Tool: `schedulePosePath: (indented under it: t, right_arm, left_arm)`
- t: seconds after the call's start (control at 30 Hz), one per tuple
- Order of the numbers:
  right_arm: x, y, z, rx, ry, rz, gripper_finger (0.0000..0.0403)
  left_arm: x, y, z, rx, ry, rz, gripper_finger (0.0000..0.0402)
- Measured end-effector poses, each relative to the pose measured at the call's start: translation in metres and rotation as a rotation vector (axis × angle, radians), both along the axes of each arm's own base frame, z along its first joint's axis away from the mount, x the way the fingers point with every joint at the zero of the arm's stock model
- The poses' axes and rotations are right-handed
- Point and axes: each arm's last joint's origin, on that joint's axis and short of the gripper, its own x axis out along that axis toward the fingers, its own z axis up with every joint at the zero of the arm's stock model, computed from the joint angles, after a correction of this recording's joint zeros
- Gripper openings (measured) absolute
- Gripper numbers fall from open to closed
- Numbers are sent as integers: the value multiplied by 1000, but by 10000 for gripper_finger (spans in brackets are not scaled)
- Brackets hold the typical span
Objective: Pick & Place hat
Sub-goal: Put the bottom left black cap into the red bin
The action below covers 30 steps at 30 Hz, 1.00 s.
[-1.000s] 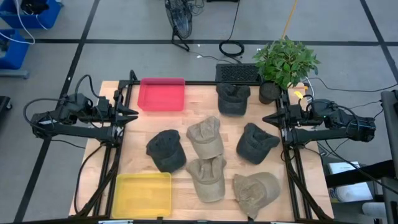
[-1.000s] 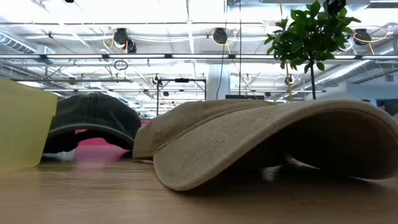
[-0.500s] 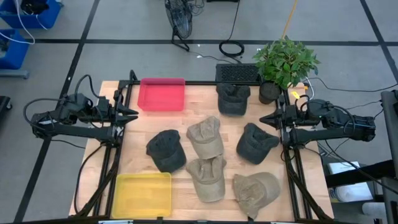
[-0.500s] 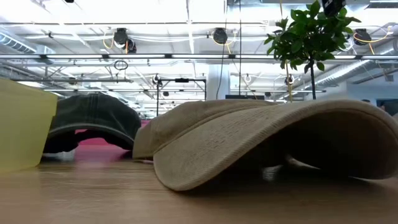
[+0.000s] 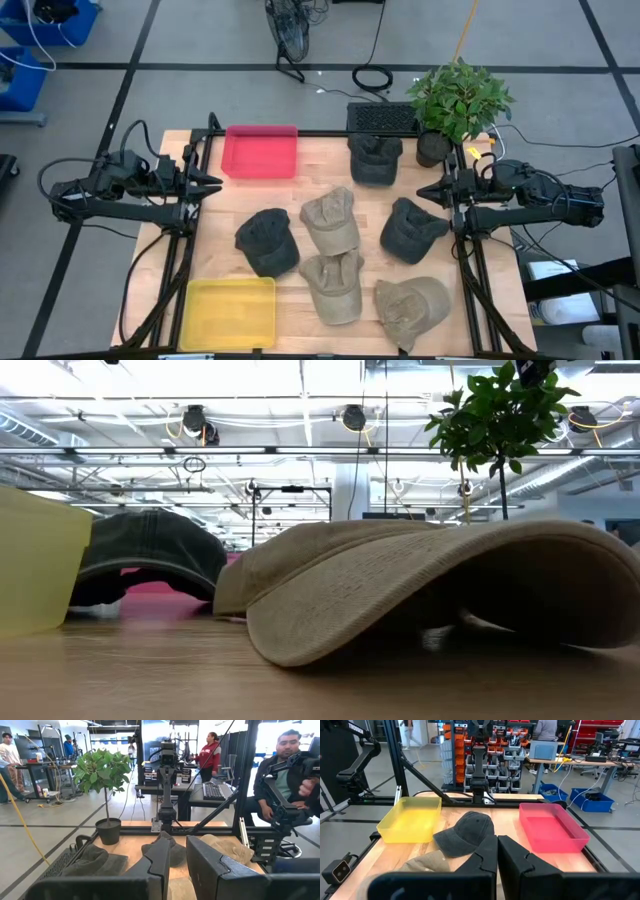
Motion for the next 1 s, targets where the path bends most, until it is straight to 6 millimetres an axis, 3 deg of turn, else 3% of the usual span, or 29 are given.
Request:
schedulePosePath:
  t: [0.5, 1.0]
  right_arm:
    - [2, 0, 4, 0, -43, 0, 0]
    - [13, 0, 7, 79, -70, -7, 0]
  left_arm:
    - [0, 0, 2, -89, -19, -1, 67]
    - [-1, 0, 25, -102, -258, -4, 67]
